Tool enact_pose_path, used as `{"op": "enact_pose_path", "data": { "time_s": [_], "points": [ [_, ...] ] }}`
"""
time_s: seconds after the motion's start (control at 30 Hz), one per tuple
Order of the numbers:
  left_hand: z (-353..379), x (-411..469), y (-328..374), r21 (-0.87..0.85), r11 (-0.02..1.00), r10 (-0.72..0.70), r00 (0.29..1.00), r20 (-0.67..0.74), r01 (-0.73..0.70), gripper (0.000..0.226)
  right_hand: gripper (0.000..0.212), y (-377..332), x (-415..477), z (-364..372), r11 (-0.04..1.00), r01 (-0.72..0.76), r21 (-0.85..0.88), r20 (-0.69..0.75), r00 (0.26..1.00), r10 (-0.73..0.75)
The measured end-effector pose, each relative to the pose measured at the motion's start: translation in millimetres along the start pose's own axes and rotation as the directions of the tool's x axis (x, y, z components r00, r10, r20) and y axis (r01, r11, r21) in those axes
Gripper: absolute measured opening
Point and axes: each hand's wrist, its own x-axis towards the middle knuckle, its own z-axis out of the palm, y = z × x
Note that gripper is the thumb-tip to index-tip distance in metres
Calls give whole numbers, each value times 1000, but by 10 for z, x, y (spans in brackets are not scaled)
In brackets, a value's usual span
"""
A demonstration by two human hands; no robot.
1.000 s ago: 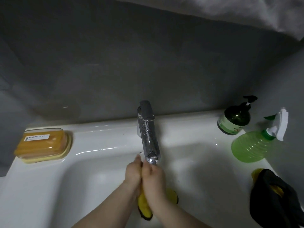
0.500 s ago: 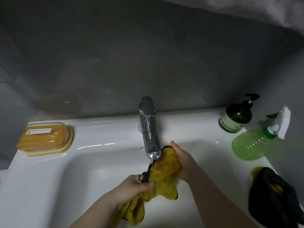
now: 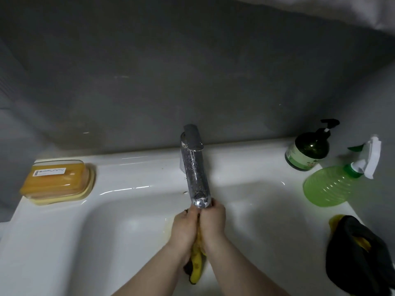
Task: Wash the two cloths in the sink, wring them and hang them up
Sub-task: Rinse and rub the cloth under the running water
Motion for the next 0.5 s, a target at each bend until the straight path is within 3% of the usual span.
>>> {"op": "enact_pose_path", "data": {
  "time_s": [0.1,0.2,0.37,0.5],
  "points": [
    [-66,61,103,-127,992,-22,997,-69,14,42,27,38,-150,113,970,119,-211,63,992,-107],
    [-3,28,81,10,1000,1,1000,-20,-1,36,22,-14,-12,3,984,100,-149,26,995,-97],
    [-54,95,218,-14,1000,-28,997,-72,27,39,30,52,-148,83,971,132,-202,106,988,-112],
    [9,27,155,98,995,-30,999,-16,32,32,35,19,-10,-15,992,77,-104,-39,996,-81]
  ]
}}
